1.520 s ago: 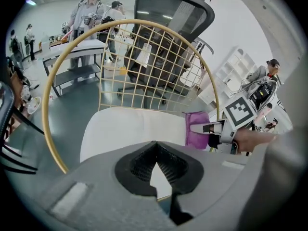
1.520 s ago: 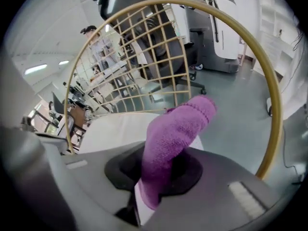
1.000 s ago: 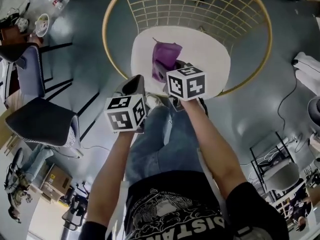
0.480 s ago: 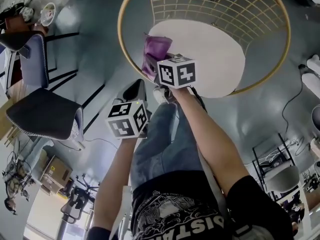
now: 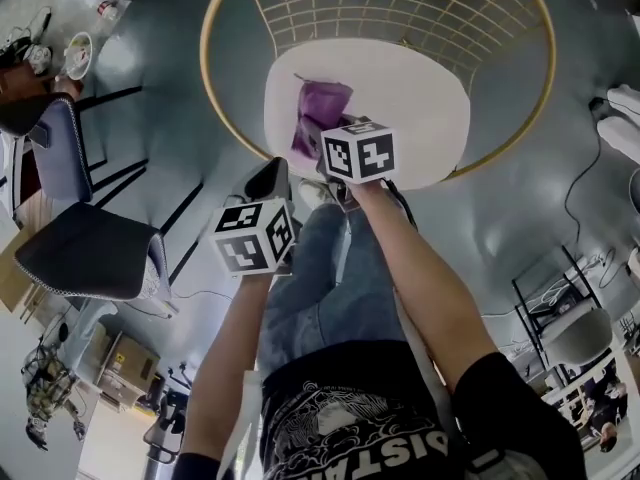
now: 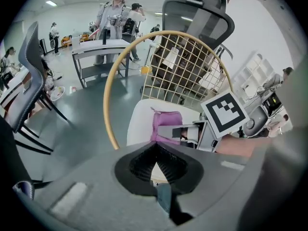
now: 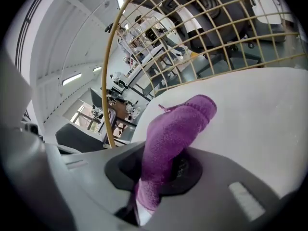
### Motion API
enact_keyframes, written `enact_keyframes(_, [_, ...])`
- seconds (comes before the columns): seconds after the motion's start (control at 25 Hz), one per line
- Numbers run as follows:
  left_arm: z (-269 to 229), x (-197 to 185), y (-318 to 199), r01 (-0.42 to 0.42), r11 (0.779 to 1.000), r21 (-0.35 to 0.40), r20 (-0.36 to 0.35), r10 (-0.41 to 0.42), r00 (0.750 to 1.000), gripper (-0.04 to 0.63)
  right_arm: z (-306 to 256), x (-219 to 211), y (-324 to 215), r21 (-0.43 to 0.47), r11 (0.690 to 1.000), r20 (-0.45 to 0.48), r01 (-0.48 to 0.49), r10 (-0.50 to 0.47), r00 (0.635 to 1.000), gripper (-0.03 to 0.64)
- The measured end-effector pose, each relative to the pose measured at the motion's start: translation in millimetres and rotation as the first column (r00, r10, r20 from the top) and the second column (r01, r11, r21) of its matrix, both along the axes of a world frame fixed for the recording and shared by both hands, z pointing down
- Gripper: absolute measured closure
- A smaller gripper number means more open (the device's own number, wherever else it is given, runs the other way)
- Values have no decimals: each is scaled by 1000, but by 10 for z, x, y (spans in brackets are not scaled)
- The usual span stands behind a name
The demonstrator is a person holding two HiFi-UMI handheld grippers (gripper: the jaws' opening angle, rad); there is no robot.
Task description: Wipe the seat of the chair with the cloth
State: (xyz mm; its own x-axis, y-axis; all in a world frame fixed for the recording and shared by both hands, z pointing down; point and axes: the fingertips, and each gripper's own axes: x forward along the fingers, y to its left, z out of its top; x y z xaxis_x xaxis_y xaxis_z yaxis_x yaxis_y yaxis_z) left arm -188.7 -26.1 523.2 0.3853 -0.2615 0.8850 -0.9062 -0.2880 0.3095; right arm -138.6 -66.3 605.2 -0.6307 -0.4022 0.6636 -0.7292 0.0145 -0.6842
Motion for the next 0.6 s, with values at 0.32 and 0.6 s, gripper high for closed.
enact_keyframes(0.32, [58,317,-29,-93,996,-10,-16,93,996,601,119,426,147,-20,999,-75,-34,33,997,552])
enact_keyframes(0.6, [131,576,-2,-169,985,-15,-34,169,985,601,194,816,369,-49,996,-127,-80,73,989,552])
